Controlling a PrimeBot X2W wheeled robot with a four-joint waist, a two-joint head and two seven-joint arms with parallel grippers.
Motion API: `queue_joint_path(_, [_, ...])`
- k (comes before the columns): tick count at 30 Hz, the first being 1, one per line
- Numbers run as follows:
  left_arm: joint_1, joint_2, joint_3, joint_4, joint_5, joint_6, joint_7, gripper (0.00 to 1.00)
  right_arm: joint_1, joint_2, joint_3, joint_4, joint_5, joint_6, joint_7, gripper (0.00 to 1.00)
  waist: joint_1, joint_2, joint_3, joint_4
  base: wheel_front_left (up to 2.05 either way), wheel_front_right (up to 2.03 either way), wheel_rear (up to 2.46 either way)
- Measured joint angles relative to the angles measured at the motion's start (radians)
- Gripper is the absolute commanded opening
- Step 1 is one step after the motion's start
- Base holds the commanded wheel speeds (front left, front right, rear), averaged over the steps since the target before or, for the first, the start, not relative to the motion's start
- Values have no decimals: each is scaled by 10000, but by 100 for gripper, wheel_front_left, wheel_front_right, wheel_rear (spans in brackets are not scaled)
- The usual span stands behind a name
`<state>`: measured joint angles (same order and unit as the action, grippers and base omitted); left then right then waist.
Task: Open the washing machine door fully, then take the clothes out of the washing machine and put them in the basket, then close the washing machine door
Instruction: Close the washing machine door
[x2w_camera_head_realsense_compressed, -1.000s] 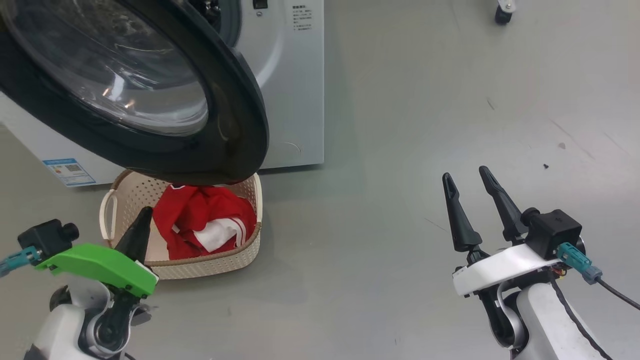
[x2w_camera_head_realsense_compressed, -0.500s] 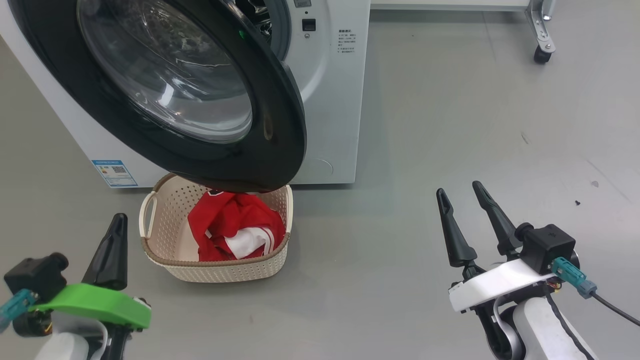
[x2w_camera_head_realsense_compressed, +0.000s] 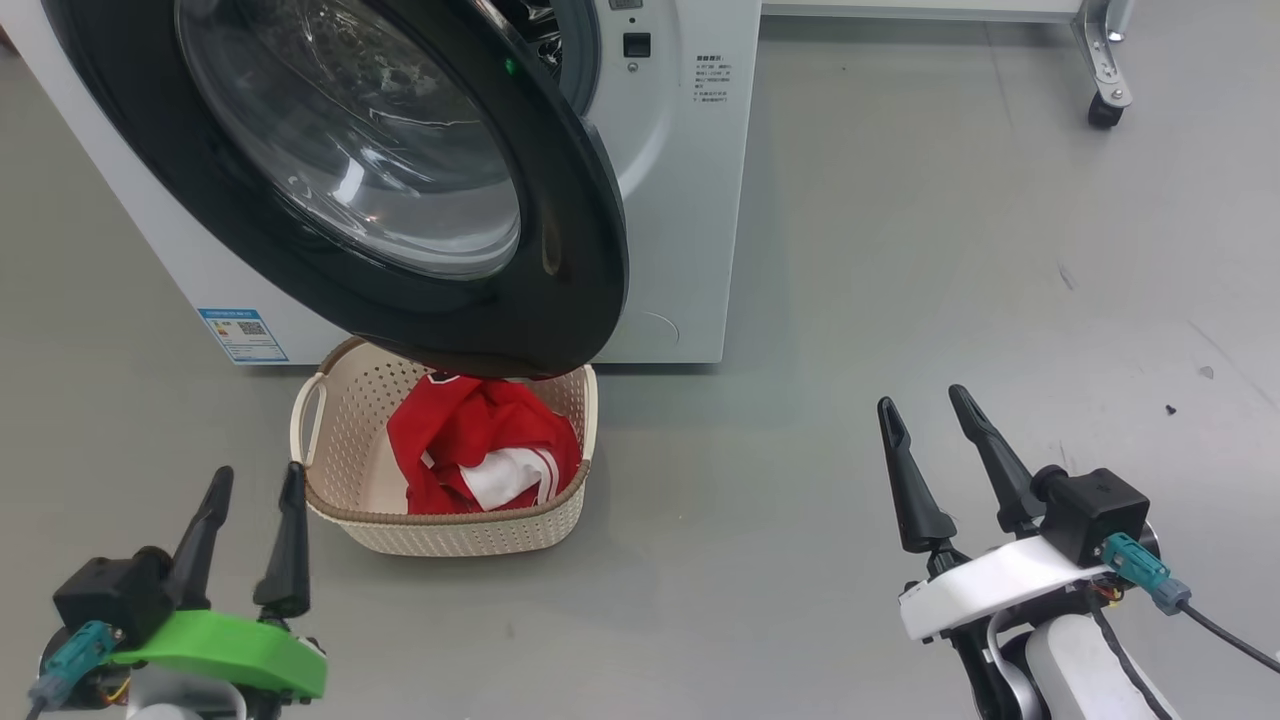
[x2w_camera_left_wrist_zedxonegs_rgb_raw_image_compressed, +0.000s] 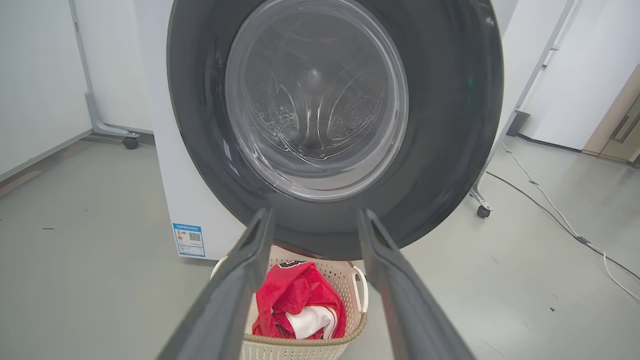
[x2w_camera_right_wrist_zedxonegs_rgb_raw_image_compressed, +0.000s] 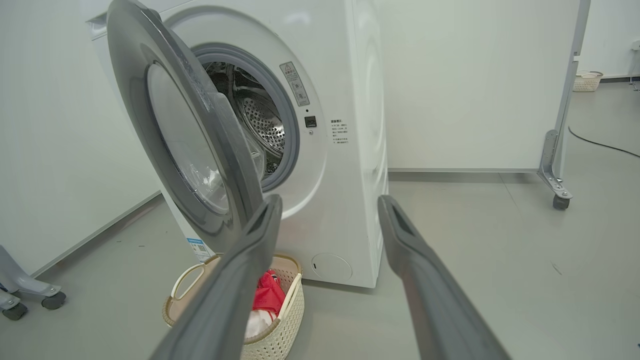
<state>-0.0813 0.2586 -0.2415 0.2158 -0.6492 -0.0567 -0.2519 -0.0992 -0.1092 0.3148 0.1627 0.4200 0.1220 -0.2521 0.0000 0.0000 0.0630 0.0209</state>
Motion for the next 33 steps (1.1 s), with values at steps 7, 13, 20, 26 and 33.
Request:
queue_joint_path(7, [105, -132, -40, -92, 270, 130, 0, 100, 4, 42, -86, 4, -2, 0, 0, 100, 0, 0, 60, 4, 0, 0, 0])
queue_joint_path(13, [175, -253, 50, -196, 531, 224, 0, 100, 4, 88, -203, 4, -8, 0, 0, 100, 0, 0, 58, -28, 0, 0, 0])
queue_joint_path(20, [208, -410, 249, -408, 698, 267, 0, 100, 4, 107, -472, 52, -182, -105, 0, 100, 0, 0, 58, -70, 0, 0, 0])
queue_joint_path(26, [246, -548, 339, -525, 851, 267, 0, 100, 10, 136, -508, 73, -267, -105, 0, 100, 0, 0, 80, -94, 0, 0, 0])
queue_joint_path(33, [309, -642, 416, -568, 1051, 267, 0, 100, 12, 174, -506, 90, -268, -104, 0, 100, 0, 0, 78, -107, 0, 0, 0])
